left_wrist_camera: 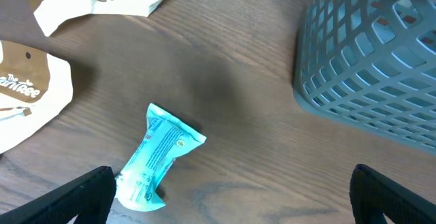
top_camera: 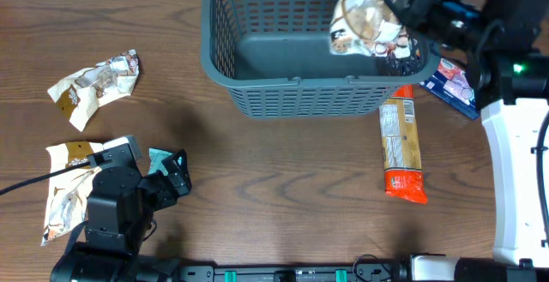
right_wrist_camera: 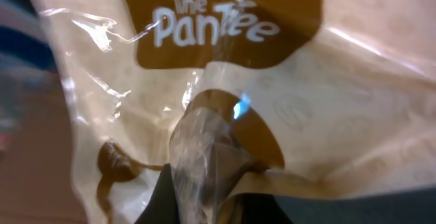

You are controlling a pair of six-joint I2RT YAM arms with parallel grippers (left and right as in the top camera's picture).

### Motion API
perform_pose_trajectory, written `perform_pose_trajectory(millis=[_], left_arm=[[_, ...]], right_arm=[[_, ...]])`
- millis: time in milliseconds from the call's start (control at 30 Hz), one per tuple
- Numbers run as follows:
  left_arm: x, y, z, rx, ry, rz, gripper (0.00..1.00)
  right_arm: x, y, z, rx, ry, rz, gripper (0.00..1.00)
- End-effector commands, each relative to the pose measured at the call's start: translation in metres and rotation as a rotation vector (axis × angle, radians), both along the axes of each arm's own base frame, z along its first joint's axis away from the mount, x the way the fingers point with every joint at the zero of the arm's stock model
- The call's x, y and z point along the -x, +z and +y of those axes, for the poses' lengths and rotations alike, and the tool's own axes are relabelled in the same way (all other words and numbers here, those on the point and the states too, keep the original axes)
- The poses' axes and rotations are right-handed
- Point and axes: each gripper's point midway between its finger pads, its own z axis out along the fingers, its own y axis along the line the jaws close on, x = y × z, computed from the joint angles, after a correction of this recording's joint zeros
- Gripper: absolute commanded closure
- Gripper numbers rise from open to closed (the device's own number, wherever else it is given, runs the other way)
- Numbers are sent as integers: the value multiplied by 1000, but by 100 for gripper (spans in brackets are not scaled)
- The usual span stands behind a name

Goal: Pack container
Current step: 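Lift the Pantree bag and lower it into the grey basket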

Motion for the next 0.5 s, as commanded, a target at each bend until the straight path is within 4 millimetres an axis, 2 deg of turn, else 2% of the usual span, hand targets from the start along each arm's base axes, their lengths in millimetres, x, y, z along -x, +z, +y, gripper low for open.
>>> perform_pose_trajectory(millis=[0, 167, 300, 467], left_arm=[[-1, 10, 4, -20, 6, -27, 1], [-1, 10, 4, -20, 6, -27, 1], [-1, 10, 4, -20, 6, -27, 1], [-1, 10, 4, -20, 6, -27, 1]], right_arm=[[-17, 4, -25, 322, -181, -52, 99], [-18, -3, -42, 434, -251, 15, 99], [-25, -24, -49, 489, -262, 74, 99], [-38, -58, -35, 513, -215, 145, 99]])
